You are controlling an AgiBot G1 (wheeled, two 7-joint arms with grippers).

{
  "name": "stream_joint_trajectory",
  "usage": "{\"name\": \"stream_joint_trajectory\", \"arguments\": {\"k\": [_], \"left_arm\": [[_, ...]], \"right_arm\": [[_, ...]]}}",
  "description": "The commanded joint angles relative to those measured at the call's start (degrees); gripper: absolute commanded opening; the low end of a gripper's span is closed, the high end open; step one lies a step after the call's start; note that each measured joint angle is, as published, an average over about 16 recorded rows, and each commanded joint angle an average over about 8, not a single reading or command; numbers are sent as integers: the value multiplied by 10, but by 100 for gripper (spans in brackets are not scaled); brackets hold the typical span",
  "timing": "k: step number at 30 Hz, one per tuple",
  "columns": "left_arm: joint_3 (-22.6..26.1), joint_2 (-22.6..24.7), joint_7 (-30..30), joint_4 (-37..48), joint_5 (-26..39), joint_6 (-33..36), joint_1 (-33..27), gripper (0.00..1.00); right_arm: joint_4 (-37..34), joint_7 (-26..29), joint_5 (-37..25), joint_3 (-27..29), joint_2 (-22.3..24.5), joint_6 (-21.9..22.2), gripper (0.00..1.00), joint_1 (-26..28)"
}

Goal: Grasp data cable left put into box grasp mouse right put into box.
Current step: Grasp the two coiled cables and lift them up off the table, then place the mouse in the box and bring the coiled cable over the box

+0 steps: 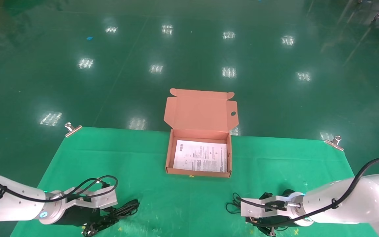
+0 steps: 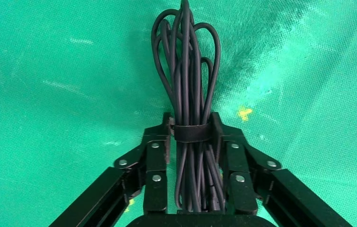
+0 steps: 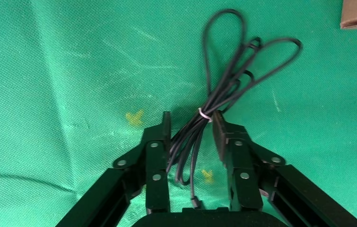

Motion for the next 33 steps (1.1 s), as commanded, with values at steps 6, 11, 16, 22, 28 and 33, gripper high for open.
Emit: {"name": "stream_joint_trajectory", "arguments": {"k": [6,11,16,22,28,33], "left_arm": [[-1,-18,12,-20,-6,18,-2,0],[-4,-72,31,-86,-17,63,-4,0],[-13,-127,41,-167,-11,75,-14,0],[-36,-165,77,-234,-8,44,-39,0],[-58,-166,119,-265,-14,-5,-62,0],[-72,-143,129,-278,-22,-46,-76,0]], "right_arm": [[9,1,0,1,7,-10,0,7],[52,15,1,8,39,-39,0,25],[122,53,2,30,85,-55,0,47],[195,101,-2,68,123,-40,0,86],[211,113,7,101,118,1,0,125],[185,88,21,113,74,45,0,159]]}}
